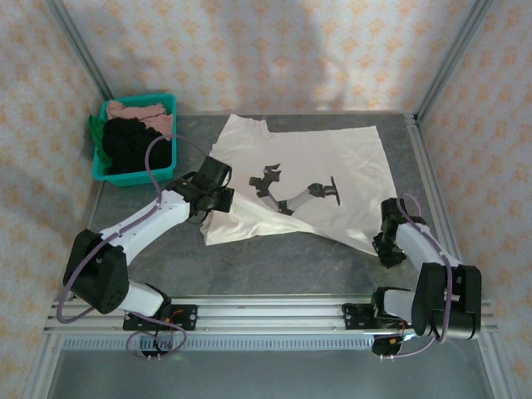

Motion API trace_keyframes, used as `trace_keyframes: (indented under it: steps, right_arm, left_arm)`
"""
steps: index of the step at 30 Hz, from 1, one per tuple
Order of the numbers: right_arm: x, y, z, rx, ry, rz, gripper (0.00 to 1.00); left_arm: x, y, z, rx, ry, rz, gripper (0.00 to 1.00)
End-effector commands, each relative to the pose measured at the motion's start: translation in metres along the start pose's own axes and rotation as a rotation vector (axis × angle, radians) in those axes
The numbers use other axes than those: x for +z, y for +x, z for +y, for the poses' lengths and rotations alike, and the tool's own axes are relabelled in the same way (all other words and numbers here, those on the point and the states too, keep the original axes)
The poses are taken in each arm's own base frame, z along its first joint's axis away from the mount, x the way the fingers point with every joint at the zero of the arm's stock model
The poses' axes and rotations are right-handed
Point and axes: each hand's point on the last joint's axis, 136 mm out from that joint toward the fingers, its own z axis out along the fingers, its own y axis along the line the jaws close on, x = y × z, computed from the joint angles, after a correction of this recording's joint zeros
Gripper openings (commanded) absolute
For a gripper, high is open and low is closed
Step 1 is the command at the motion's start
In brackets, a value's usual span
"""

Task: Fold and stack the t-shirts

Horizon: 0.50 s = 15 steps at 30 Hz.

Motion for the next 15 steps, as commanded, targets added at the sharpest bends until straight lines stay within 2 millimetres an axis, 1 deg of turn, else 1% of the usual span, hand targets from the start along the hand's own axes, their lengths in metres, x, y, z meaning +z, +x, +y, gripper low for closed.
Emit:
trace_keyframes:
  steps: [1,3,4,7,9,11,13,15]
  right_arm:
    - [0.006,-0.031,0.021,0.016,-0.057,-0.153,0.18]
    - [0.002,-0.035,0.022,0.000,-0.050,-0.167,0.11]
    - [-0.002,-0.038,0.023,-0.011,-0.043,-0.176,0.08]
    - [-0.027,-0.052,0.018,-0.035,-0.031,-0.241,0.00]
    - [-0.051,-0.063,0.016,-0.031,-0.057,-0.309,0.00]
    - [-0.073,-0.073,0.020,-0.021,-0.110,-0.366,0.00]
    - [-0.086,-0.080,0.028,-0.021,-0.156,-0.394,0.00]
    - [-0.095,-0.087,0.039,-0.029,-0.177,-0.409,0.00]
  left_arm:
    - [-0.003,-0.003,0.004,0.011,0.005,-0.018,0.00]
    - [-0.005,-0.004,0.002,0.011,0.012,-0.022,0.00]
    - [-0.007,-0.005,0.002,0.009,0.019,-0.025,0.00]
    - [-0.011,-0.004,-0.001,0.008,0.038,-0.029,0.00]
    - [-0.014,-0.002,-0.001,0.012,0.047,-0.032,0.00]
    - [-0.016,-0.002,-0.002,0.011,0.056,-0.038,0.00]
    - [-0.016,-0.004,-0.003,0.008,0.056,-0.041,0.00]
    - [-0.014,-0.005,-0.003,0.008,0.052,-0.037,0.00]
